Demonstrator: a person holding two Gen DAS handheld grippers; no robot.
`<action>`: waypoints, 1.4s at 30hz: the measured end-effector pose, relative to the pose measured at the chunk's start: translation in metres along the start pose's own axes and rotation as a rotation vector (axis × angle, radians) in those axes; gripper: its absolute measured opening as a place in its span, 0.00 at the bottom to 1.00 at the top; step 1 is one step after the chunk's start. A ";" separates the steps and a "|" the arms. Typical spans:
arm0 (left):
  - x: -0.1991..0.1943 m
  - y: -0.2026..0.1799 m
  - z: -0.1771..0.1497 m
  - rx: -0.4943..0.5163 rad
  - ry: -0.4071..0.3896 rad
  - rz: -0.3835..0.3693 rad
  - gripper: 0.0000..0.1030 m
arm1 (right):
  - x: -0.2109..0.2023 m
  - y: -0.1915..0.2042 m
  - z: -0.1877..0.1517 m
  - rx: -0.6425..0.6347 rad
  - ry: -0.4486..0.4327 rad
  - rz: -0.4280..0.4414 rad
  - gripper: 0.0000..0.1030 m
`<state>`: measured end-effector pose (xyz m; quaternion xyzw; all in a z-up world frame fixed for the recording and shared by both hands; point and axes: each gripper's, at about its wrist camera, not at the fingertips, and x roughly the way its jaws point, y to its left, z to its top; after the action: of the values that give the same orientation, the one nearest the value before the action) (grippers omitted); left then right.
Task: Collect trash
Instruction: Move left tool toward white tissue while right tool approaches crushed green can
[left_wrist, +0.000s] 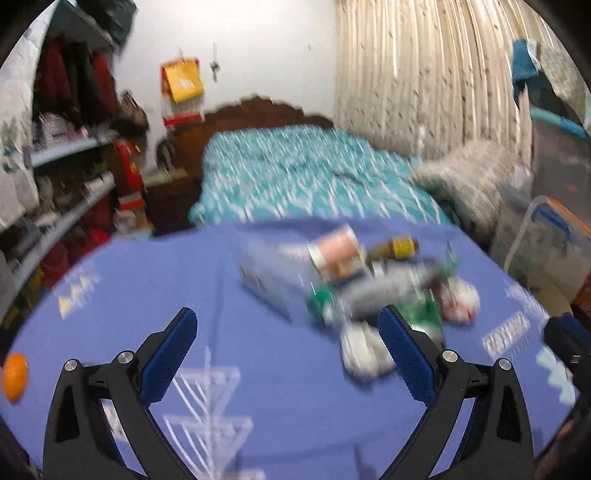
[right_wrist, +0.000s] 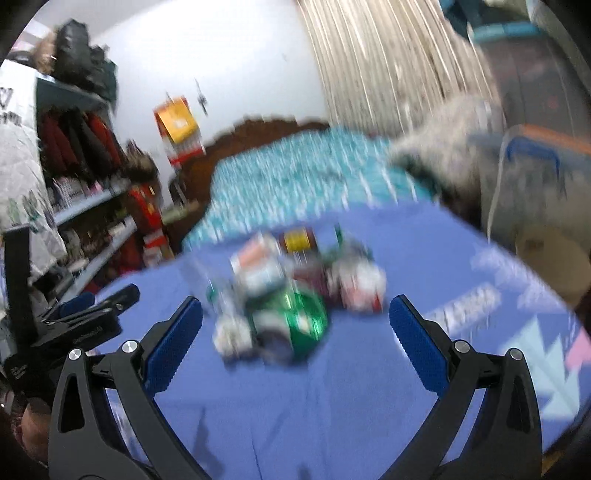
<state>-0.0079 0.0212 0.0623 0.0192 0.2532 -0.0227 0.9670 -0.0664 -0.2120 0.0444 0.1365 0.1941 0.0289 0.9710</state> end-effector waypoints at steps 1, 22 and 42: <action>-0.002 0.003 0.009 -0.009 -0.022 0.006 0.91 | -0.003 0.004 0.006 -0.016 -0.034 0.007 0.97; 0.001 -0.003 0.018 0.002 0.000 -0.013 0.91 | 0.000 0.009 0.013 0.002 -0.032 0.058 0.89; 0.015 -0.001 0.007 -0.016 0.046 -0.043 0.90 | 0.007 0.012 0.008 -0.003 0.011 0.067 0.82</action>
<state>0.0090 0.0189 0.0611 0.0066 0.2757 -0.0410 0.9603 -0.0567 -0.2018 0.0516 0.1413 0.1945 0.0623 0.9687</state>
